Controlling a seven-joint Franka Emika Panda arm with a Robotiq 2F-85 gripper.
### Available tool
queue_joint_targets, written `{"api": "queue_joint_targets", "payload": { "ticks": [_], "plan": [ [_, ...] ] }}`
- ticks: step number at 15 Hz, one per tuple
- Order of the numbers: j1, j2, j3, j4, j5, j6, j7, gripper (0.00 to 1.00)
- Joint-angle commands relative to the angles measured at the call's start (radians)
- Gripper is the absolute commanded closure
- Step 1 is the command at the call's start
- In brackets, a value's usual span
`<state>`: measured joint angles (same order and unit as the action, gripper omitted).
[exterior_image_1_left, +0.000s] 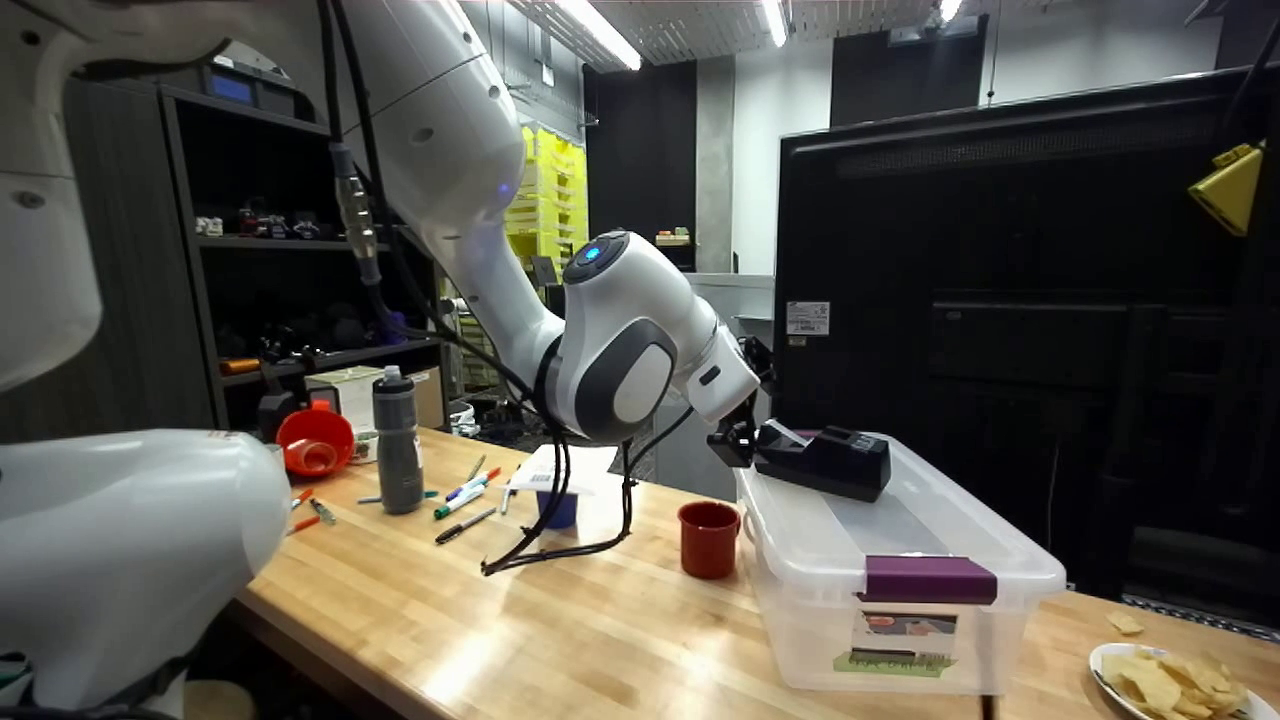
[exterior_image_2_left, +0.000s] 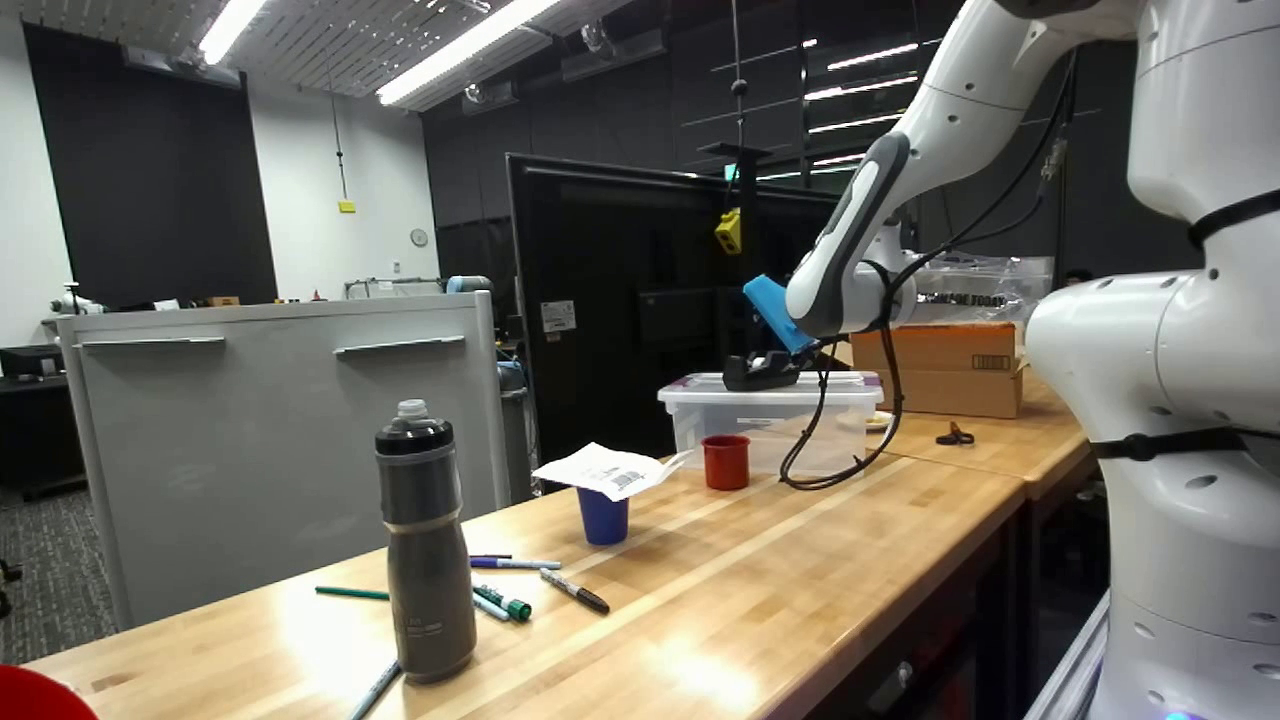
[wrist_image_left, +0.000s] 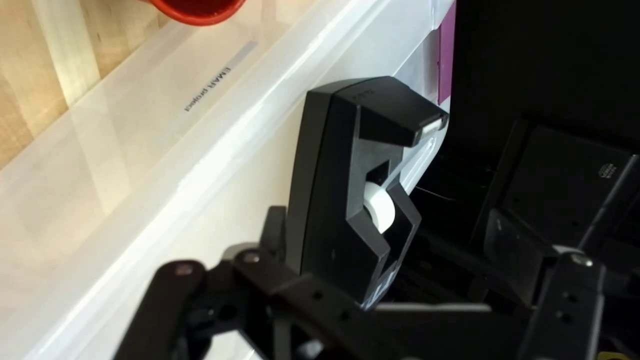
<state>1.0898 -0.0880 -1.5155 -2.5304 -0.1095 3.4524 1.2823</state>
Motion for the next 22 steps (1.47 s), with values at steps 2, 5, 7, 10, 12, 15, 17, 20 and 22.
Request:
{"api": "queue_joint_targets", "payload": {
  "ticks": [2, 5, 7, 10, 12, 15, 17, 20, 22],
  "plan": [
    [0.0, 0.0, 0.0, 0.0, 0.0, 0.0, 0.0, 0.0],
    [0.0, 0.0, 0.0, 0.0, 0.0, 0.0, 0.0, 0.0],
    [0.0, 0.0, 0.0, 0.0, 0.0, 0.0, 0.0, 0.0],
    [0.0, 0.0, 0.0, 0.0, 0.0, 0.0, 0.0, 0.0],
    [0.0, 0.0, 0.0, 0.0, 0.0, 0.0, 0.0, 0.0],
    [0.002, 0.007, -0.001, 0.001, 0.004, 0.002, 0.002, 0.0],
    [0.004, 0.005, -0.001, 0.004, 0.004, 0.002, 0.002, 0.0],
    [0.007, -0.006, 0.0, 0.008, 0.002, 0.002, 0.002, 0.0],
    [0.008, -0.01, 0.001, 0.016, 0.001, 0.002, 0.0, 0.0]
  ]
}}
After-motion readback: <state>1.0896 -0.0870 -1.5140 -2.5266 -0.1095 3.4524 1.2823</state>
